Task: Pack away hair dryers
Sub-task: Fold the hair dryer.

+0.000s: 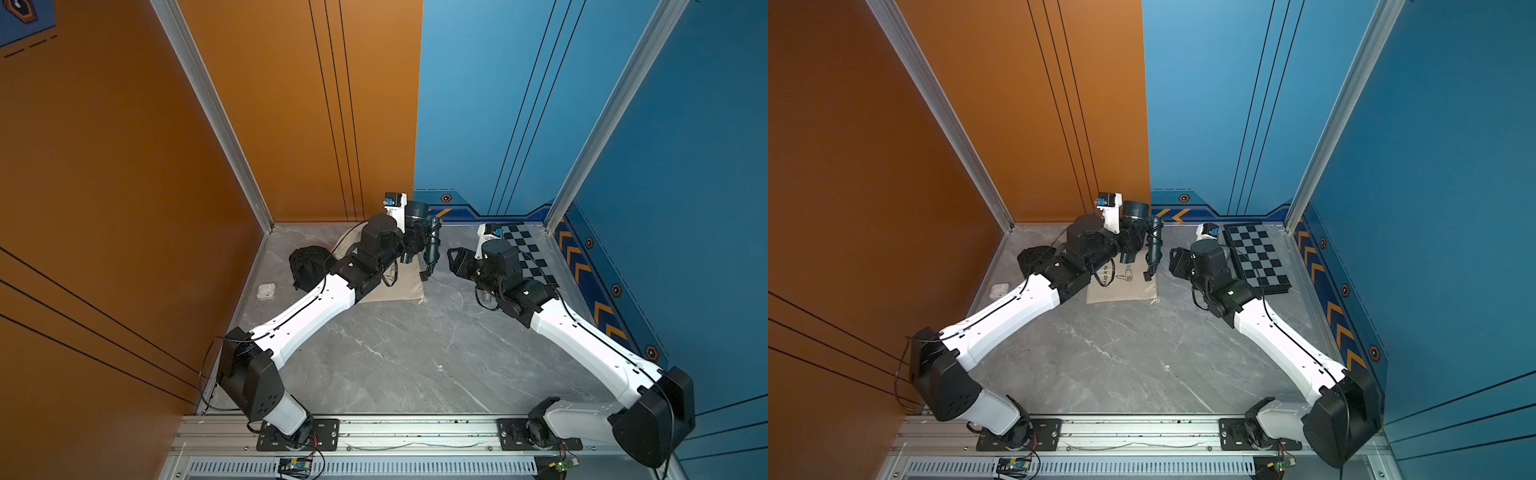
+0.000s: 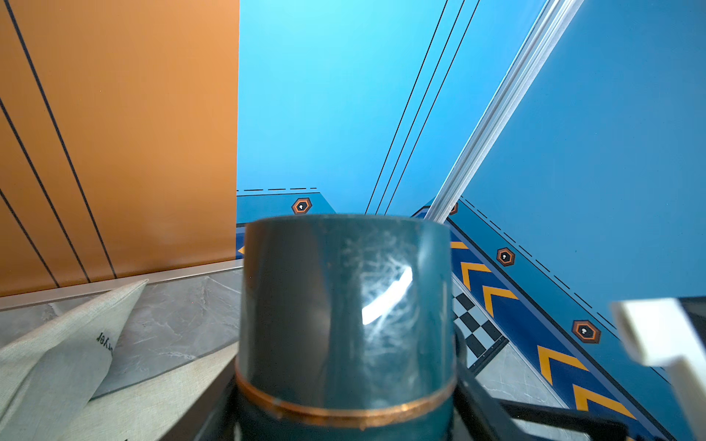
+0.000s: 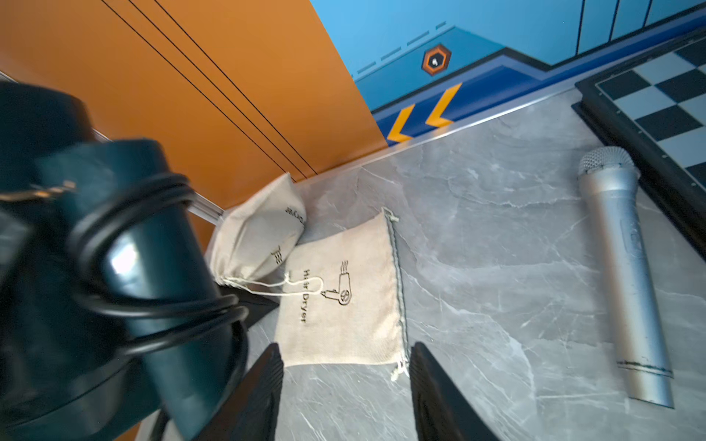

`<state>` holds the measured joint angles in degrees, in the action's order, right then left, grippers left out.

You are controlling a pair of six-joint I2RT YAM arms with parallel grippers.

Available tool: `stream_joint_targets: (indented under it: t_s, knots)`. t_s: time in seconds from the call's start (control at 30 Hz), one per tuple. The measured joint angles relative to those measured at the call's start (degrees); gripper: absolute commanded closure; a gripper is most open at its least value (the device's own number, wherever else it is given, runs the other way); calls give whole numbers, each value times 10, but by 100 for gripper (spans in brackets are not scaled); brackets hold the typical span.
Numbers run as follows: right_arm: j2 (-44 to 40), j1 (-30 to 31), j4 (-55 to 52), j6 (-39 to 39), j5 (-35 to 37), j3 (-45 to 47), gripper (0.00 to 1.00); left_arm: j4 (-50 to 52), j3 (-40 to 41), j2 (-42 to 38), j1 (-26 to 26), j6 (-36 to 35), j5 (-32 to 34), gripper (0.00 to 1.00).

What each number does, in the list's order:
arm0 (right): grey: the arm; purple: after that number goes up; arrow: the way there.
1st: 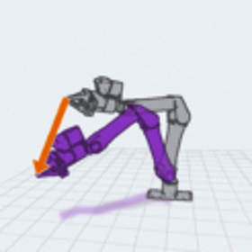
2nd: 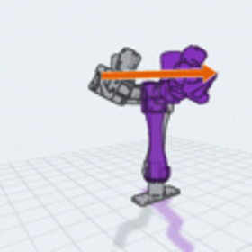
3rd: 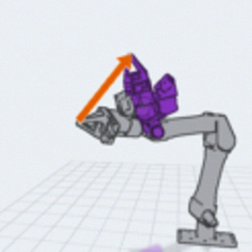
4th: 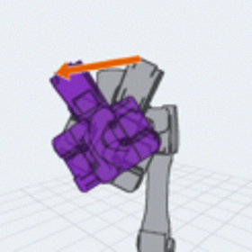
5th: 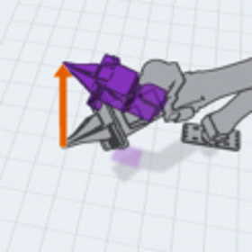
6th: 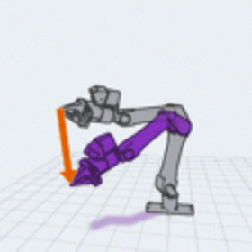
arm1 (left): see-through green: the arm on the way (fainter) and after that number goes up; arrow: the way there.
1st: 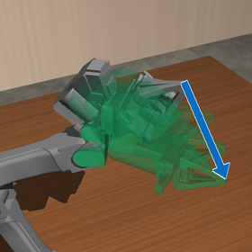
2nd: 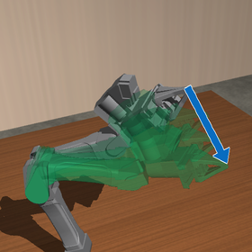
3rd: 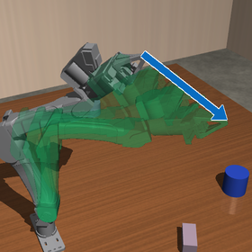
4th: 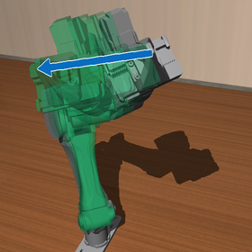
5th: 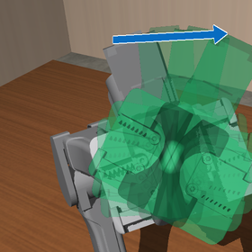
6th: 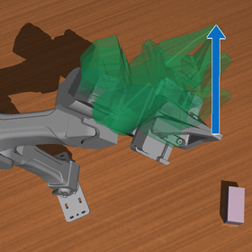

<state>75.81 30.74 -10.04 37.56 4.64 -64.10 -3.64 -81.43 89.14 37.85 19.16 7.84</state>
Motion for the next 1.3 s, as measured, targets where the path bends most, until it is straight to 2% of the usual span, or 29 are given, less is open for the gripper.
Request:
stream_joint_targets:
  t_s: [0.27, 1.3]
  knots:
    - [56, 1, -31, -33, -32, -65, 47, -1, 0, 0, 5, 4, -4, 100]
    - [111, 42, -15, 28, -25, -85, 47, 5, 0, 0, 1, -20, 44, 100]
